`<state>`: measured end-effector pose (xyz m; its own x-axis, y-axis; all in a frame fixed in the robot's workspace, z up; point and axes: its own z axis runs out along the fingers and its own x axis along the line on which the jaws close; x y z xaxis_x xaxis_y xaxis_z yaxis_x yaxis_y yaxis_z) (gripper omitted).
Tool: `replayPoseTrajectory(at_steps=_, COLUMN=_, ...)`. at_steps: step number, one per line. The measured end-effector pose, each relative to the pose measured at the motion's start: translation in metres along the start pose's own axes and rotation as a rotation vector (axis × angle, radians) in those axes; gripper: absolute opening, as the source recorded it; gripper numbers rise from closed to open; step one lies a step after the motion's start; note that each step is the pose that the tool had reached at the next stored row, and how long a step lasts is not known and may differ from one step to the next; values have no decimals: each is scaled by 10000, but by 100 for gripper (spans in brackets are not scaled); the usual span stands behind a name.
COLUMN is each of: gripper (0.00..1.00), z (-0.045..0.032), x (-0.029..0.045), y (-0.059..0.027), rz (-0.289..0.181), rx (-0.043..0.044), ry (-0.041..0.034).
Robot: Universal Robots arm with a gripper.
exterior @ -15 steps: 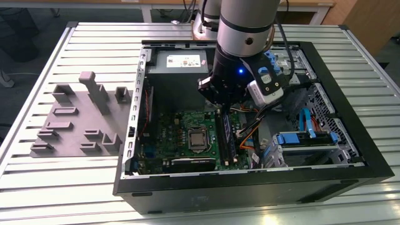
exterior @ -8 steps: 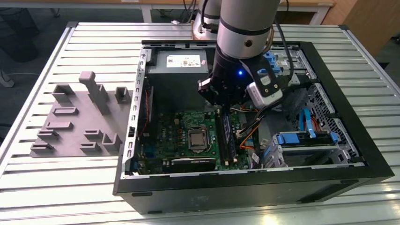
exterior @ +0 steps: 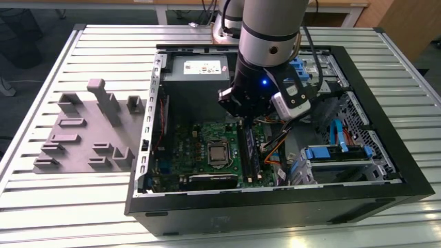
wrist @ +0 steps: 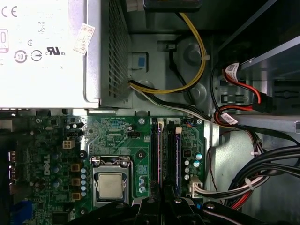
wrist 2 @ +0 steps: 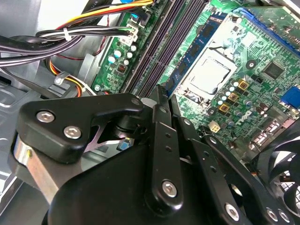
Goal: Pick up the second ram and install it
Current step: 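Insert the second ram into the second slot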
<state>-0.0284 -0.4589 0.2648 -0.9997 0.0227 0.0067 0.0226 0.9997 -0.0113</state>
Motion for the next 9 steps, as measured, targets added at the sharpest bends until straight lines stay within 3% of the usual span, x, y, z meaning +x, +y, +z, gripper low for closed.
replayPoseTrajectory(at_steps=9, gripper=14, z=14, x=0, y=-1, rz=1, rx=-2, ry=0)
